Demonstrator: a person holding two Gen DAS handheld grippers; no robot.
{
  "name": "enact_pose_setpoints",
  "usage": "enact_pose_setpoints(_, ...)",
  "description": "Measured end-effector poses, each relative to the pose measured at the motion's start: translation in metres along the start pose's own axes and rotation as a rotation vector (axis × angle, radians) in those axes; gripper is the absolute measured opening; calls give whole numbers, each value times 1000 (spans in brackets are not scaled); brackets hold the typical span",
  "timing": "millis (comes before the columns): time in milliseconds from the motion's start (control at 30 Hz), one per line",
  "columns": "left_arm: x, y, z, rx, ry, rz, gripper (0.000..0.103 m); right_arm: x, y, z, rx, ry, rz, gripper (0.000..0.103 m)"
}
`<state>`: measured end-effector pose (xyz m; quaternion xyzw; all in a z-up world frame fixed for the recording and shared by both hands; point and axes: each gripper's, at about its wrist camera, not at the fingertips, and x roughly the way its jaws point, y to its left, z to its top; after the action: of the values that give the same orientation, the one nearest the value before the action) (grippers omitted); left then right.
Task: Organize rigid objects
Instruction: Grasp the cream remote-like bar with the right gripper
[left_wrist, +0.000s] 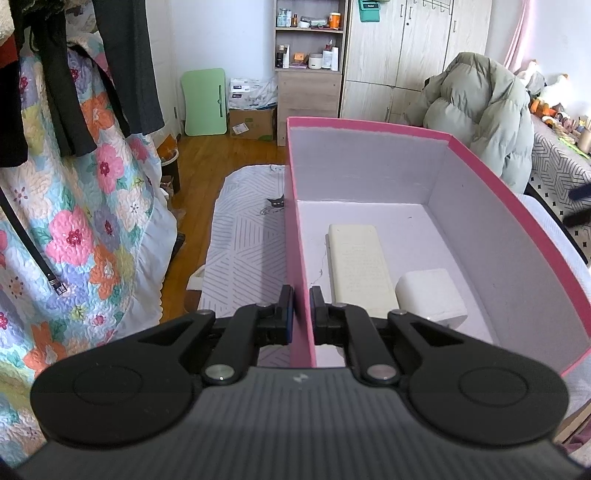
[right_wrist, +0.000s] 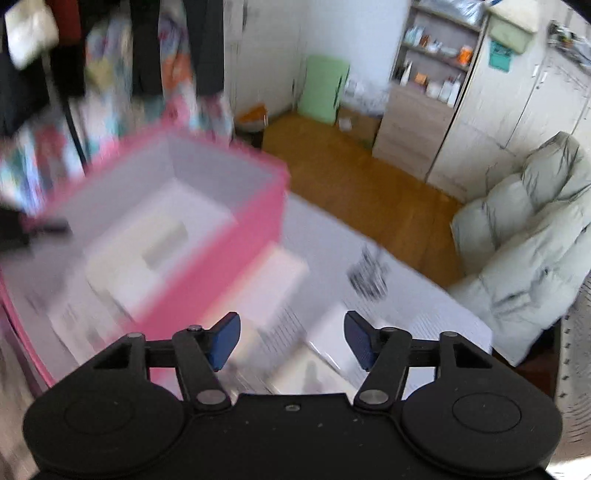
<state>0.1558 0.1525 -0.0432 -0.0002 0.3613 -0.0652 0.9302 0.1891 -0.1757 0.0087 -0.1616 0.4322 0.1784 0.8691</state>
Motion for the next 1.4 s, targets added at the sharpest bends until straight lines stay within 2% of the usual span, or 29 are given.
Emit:
enact_pose_setpoints(100,0,2,0,-6,2,-8,7,16,-2,-16,-134,68,-28,65)
enact_pose_setpoints(233,0,3,-1,2,-1,-9,7,36,-13,-24,-228,169,86,62)
enact_pose_setpoints(333,0,4,-1,10,-1,-7,7,52,-15,-21,-334,248,78,62)
enact_pose_setpoints(433,0,0,-1,30,-1,3,7,63,-12,-20,-389,313,125,63)
enact_pose_setpoints(533,1,-4,0,45,3,20,7,73,-2,-29,-523,355,99,64)
enact_pose_setpoints(600,1,-6,1,52,8,27,7,82,2,-33,-566,374,100,64)
enact_pose_setpoints(700,1,-9,3,69,14,42,7,86,-9,-24,-494,359,159,67)
enact_pose_setpoints(867,3,-15,6,97,17,71,7,96,-38,-23,-203,325,270,77)
enact_pose_setpoints(967,4,-17,9,87,24,71,7,89,-37,-30,-142,276,241,74)
enact_pose_setpoints(1033,5,-18,11,78,32,82,7,78,-27,-36,-175,234,210,65)
enact_pose_setpoints(1133,7,-18,10,43,46,91,7,64,-12,-44,-209,207,167,64)
enact_pose_setpoints(1400,7,-15,12,8,52,87,7,24,-12,-54,-136,96,116,63)
